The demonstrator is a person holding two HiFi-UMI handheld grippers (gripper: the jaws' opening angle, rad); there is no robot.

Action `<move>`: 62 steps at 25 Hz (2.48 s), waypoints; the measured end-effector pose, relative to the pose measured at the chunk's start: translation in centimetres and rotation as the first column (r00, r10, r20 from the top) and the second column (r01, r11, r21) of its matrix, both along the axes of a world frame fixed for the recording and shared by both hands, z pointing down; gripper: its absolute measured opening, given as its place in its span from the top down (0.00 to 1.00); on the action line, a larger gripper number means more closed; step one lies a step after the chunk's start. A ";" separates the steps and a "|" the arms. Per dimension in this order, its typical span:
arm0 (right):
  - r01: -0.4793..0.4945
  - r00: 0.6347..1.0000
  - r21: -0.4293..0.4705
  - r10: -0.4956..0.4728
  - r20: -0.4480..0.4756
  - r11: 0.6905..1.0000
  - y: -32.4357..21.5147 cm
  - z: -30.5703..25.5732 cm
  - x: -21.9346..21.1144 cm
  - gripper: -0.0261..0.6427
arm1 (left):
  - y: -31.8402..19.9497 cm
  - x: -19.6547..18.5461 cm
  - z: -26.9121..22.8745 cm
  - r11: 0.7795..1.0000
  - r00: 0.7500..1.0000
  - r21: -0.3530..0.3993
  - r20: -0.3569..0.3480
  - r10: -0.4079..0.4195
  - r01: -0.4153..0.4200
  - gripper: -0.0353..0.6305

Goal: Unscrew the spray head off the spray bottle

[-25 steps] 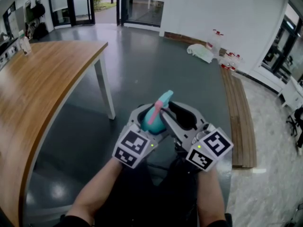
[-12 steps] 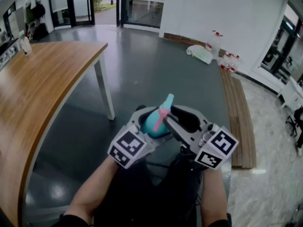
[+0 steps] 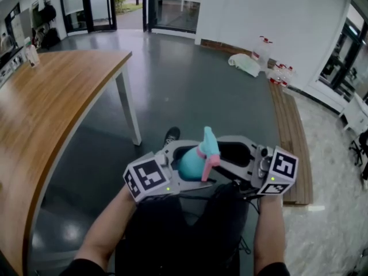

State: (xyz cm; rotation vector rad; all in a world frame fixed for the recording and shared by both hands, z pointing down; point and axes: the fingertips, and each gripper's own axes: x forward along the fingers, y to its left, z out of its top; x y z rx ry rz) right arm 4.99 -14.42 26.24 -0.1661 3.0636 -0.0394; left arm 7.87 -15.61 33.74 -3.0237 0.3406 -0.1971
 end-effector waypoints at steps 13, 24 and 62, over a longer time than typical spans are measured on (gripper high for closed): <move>-0.018 1.000 -0.020 0.017 -0.014 1.000 -1.1 0.6 -0.1 0.76 | -1.4 -0.8 0.4 0.995 0.995 -0.040 -0.037 -0.091 0.090 0.33; -0.376 0.926 0.043 0.374 0.058 0.926 -2.2 -2.6 1.5 0.83 | -7.6 -3.7 1.0 0.880 0.880 -0.034 -0.019 -0.475 0.474 0.33; -0.605 0.788 0.013 0.601 -0.134 0.796 -4.6 0.8 -2.5 0.75 | -6.5 -2.8 0.9 0.826 0.824 -0.021 -0.056 -0.564 0.564 0.33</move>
